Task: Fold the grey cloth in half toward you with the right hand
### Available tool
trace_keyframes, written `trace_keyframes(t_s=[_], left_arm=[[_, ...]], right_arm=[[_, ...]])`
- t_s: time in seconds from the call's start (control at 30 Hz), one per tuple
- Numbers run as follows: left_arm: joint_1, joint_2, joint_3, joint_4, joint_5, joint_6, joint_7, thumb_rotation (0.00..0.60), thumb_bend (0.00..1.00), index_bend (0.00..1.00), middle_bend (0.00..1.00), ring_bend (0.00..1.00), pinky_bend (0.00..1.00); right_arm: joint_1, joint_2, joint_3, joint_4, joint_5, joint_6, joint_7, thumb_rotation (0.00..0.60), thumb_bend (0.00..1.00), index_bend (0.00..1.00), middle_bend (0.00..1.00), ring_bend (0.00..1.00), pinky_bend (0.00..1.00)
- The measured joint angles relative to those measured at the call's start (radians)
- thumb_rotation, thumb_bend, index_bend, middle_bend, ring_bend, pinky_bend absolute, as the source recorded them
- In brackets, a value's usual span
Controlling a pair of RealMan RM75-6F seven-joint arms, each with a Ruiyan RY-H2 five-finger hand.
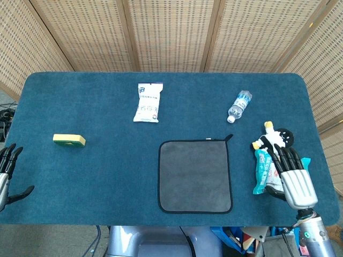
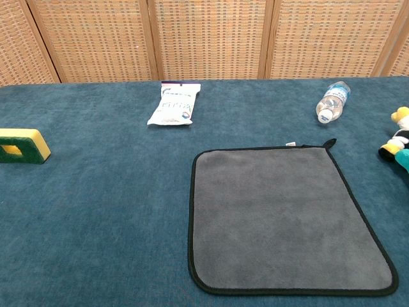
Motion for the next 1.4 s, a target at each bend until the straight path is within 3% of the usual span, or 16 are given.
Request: trace_keyframes(t_s=[0.23, 0.4, 0.67, 0.97, 1.13, 1.4], left_arm=[[-0.013, -0.002, -0.013, 0.0, -0.024, -0.022, 0.009, 0.6, 0.2, 0.0, 0.0, 0.0, 0.0], [-0.025, -0.008, -0.029, 0.008, -0.059, -0.044, 0.014, 0.6, 0.19, 0.0, 0.0, 0.0, 0.0], [-0.05, -0.009, -0.046, 0.019, -0.107, -0.099, 0.003, 0.6, 0.2, 0.0, 0.0, 0.0, 0.0], [-0.051, -0.002, -0.045, 0.023, -0.11, -0.105, -0.018, 0.6, 0.19, 0.0, 0.0, 0.0, 0.0], [-0.049, 0.001, -0.042, 0.024, -0.105, -0.102, -0.024, 0.6, 0.19, 0.0, 0.0, 0.0, 0.0], [-0.051, -0.001, -0.04, 0.024, -0.105, -0.103, -0.023, 0.6, 0.2, 0.0, 0.0, 0.0, 0.0]], right_arm=[[0.2, -0.014, 0.107, -0.034, 0.094, -0.243, 0.0, 0.6, 0.36, 0.25, 0.0, 0.0, 0.0], [0.362, -0.107, 0.185, 0.005, 0.248, -0.407, -0.033, 0.6, 0.5, 0.33, 0.0, 0.0, 0.0], [0.549, -0.307, 0.248, 0.163, 0.509, -0.512, -0.218, 0.6, 0.51, 0.34, 0.0, 0.0, 0.0], [0.653, -0.465, 0.245, 0.326, 0.738, -0.55, -0.369, 0.6, 0.51, 0.34, 0.0, 0.0, 0.0], [0.681, -0.523, 0.221, 0.387, 0.787, -0.54, -0.41, 0.6, 0.51, 0.35, 0.0, 0.0, 0.0], [0.7, -0.582, 0.188, 0.482, 0.769, -0.529, -0.411, 0.6, 0.51, 0.36, 0.0, 0.0, 0.0]])
